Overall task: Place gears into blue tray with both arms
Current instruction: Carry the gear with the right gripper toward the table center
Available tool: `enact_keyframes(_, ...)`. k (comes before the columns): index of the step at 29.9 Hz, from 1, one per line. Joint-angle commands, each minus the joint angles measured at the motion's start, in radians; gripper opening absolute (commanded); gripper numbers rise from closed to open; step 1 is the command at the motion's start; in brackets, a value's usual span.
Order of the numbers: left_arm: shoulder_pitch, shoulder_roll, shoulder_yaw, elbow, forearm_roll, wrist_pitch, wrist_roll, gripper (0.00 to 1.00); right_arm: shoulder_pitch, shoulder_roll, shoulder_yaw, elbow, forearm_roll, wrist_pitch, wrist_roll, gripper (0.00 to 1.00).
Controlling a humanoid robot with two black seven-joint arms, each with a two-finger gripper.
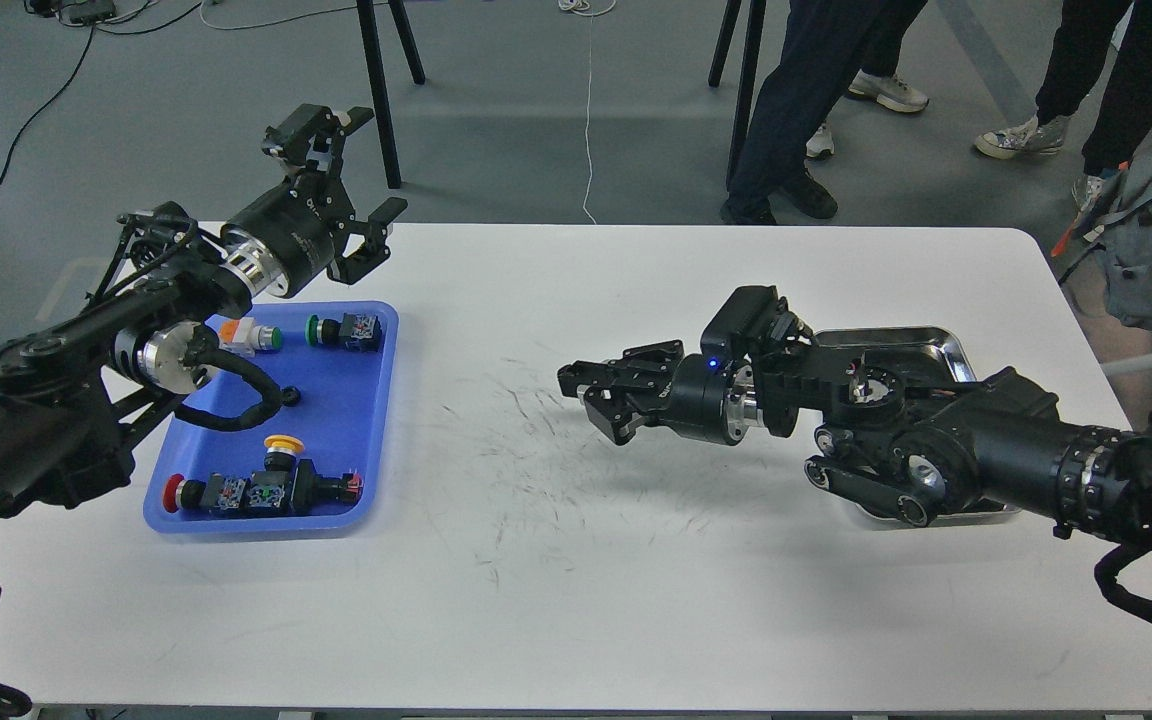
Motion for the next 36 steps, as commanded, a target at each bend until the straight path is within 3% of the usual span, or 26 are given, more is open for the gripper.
enact_keyframes(1,0.008,0.002,0.000,0.000,0.000,-0.023,0.003,1.00,-0.007,0.058,-0.060,-0.010,-0.005,-0.036,0.000,0.01)
enact_keyframes(17,0.016,0.010,-0.003,0.003,-0.007,-0.016,-0.008,1.00,-0.040,0.112,-0.107,-0.023,-0.005,-0.093,0.000,0.03)
enact_keyframes(20,0.018,0.021,-0.003,0.003,-0.007,-0.014,-0.008,1.00,-0.044,0.112,-0.104,-0.039,-0.005,-0.093,0.000,0.09)
enact_keyframes(23,0.018,0.021,-0.003,0.003,-0.007,-0.014,-0.008,1.00,-0.047,0.112,-0.104,-0.038,-0.003,-0.091,0.000,0.26)
enact_keyframes(26,0.018,0.022,-0.003,0.003,-0.007,-0.013,-0.010,1.00,-0.046,0.112,-0.106,-0.035,-0.001,-0.090,0.000,0.29)
enact_keyframes(33,0.018,0.027,-0.003,0.004,-0.008,-0.011,-0.005,1.00,-0.046,0.110,-0.106,-0.030,0.003,-0.082,0.000,0.49)
enact_keyframes(36,0.018,0.028,-0.007,0.017,-0.039,-0.013,0.003,1.00,-0.046,0.110,-0.104,-0.030,0.005,-0.082,0.000,0.51)
